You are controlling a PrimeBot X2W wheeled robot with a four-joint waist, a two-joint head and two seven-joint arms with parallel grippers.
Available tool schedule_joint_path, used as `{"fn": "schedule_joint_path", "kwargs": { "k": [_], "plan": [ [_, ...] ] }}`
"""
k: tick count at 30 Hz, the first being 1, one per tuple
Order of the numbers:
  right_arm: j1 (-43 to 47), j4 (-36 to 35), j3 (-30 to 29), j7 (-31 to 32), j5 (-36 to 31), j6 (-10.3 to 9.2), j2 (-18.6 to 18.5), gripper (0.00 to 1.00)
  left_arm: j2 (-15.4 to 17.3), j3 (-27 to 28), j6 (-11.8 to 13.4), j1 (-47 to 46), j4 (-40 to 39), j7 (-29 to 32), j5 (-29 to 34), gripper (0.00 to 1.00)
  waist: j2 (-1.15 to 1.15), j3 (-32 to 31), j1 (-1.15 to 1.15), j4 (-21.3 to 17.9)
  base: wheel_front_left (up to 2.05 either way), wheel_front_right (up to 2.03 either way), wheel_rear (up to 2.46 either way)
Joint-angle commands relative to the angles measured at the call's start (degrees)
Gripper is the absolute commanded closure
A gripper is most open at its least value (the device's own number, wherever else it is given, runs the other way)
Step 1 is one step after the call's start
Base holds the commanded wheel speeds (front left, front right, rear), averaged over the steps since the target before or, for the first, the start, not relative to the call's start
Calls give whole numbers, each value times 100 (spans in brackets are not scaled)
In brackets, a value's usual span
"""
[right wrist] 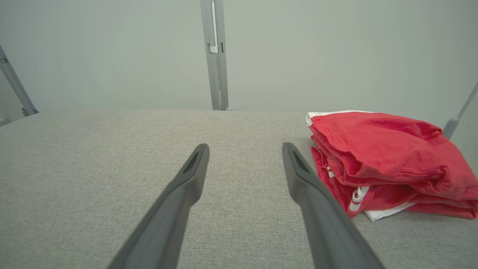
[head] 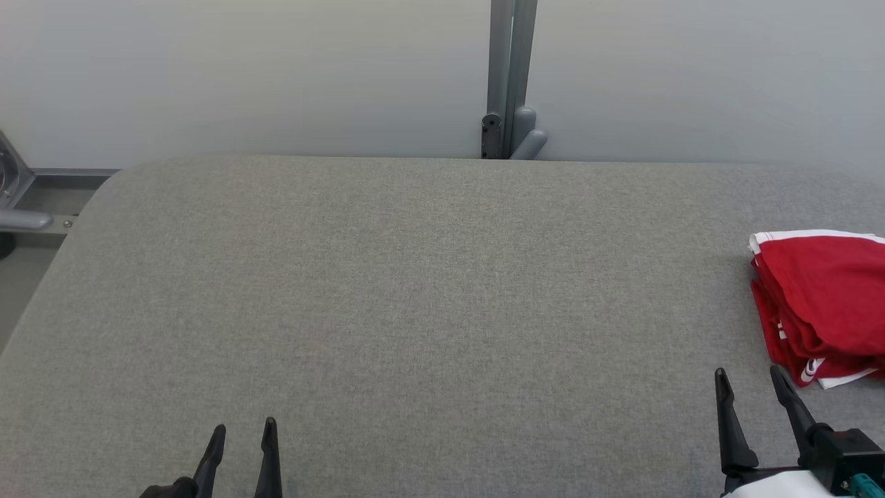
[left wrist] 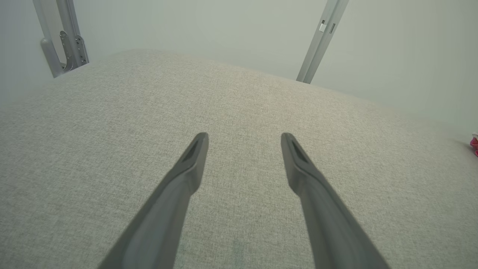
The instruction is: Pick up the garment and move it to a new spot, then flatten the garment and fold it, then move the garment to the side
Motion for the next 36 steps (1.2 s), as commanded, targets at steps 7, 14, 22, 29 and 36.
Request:
{"fn": "schedule_joint_path", "kwargs": {
  "k": [7, 14, 22, 29, 36],
  "plan": [
    [59, -2, 8, -14, 53, -5, -21, 0, 25, -24, -20, 18, -29, 7, -11, 0, 0, 4, 0, 7, 0, 0, 0],
    [61, 42, -5, -14, 57, -5, -21, 0, 25, -21, -21, 6, -7, 7, 21, 0, 0, 10, 0, 14, 0, 0, 0],
    [9, 381, -9, 79, 203, 0, 62, 100, -10, -6, 3, 48, 250, 37, -201, 100, 0, 14, 0, 4, 0, 0, 0],
    [-125, 405, -22, 288, 1042, 0, 54, 100, 29, 23, 6, -80, 192, 201, -953, 100, 0, 28, 0, -33, 0, 0, 0],
    [-240, 420, -27, 473, 1816, 0, 47, 100, 62, 52, 2, -205, 153, 355, -1641, 100, 0, 42, 0, -71, 0, 0, 0]
  ]
}}
